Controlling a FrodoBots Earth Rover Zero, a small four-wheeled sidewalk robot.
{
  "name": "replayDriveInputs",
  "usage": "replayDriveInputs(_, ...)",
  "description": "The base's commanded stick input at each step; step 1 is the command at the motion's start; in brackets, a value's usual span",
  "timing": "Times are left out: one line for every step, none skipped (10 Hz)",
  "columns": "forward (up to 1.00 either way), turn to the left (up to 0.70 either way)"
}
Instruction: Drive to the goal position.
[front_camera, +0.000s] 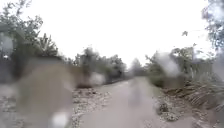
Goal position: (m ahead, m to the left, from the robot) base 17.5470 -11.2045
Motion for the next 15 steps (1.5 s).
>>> replayDriveInputs(0.45, 0.00)
replayDriveInputs(0.45, 0.00)
replayDriveInputs(0.45, 0.00)
replayDriveInputs(0.45, 0.00)
replayDriveInputs(0.45, -0.10)
replayDriveInputs(0.45, -0.20)
replayDriveInputs(0.45, -0.27)
replayDriveInputs(0.45, -0.19)
replayDriveInputs(0.45, -0.02)
replayDriveInputs(0.45, 0.00)
replayDriveInputs(0.45, 0.00)
replayDriveInputs(0.45, 0.00)
replayDriveInputs(0.45, 0.00)
replayDriveInputs(0.45, 0.00)
replayDriveInputs(0.45, 0.00)
